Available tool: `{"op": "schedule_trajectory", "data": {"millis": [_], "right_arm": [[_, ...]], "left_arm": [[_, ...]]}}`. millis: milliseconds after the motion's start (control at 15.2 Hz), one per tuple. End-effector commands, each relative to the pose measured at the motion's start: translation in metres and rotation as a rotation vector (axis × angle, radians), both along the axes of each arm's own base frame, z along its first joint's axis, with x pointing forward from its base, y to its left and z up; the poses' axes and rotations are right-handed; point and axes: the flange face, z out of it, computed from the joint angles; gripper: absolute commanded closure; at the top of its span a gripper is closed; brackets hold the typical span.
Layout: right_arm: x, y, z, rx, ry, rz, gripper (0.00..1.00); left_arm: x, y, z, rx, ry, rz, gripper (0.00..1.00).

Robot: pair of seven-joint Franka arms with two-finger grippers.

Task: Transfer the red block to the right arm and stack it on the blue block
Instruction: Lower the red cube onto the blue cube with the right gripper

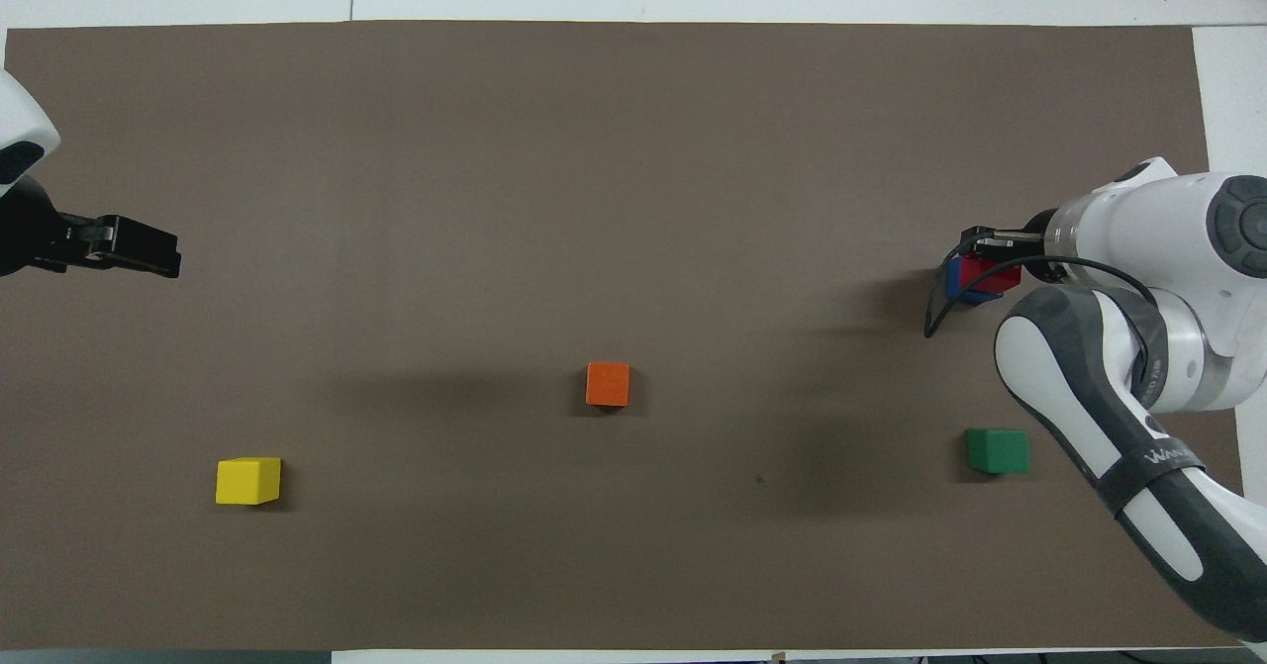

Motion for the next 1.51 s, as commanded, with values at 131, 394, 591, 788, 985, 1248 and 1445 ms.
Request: {"op": "schedule_trajectory", "data": {"millis": [131, 394, 591, 788, 985, 1248, 1445], "right_arm": [[-0.002, -0.002, -0.005, 0.004, -0.012, 0.018, 1.00], [-0.002, -0.007, -0.006, 0.005, -0.008, 0.009, 1.00], [-0.002, -0.009, -0.006, 0.003, -0.008, 0.016, 1.00], [-0.002, -0.009, -0.006, 0.003, -0.008, 0.016, 1.00], [-0.002, -0.009, -0.006, 0.003, -0.008, 0.019, 1.00], [-0.002, -0.009, -0.006, -0.002, -0.009, 0.048, 0.33], [-0.002, -0.011, -0.006, -0.002, -0.009, 0.042, 0.03]], "left_arm": [[0.004, -0.006, 0.008, -0.052, -0.053, 0.014, 0.00], [0.002, -0.012, 0.010, -0.045, -0.039, -0.001, 0.00], [0.000, -0.018, 0.009, -0.036, -0.025, -0.012, 0.00], [-0.002, -0.018, 0.010, 0.015, -0.018, -0.024, 0.00], [-0.002, -0.017, 0.009, 0.014, -0.016, -0.022, 0.00], [-0.003, -0.015, 0.010, 0.011, -0.021, -0.018, 0.00], [-0.005, -0.017, 0.010, 0.009, -0.020, -0.024, 0.00]]}}
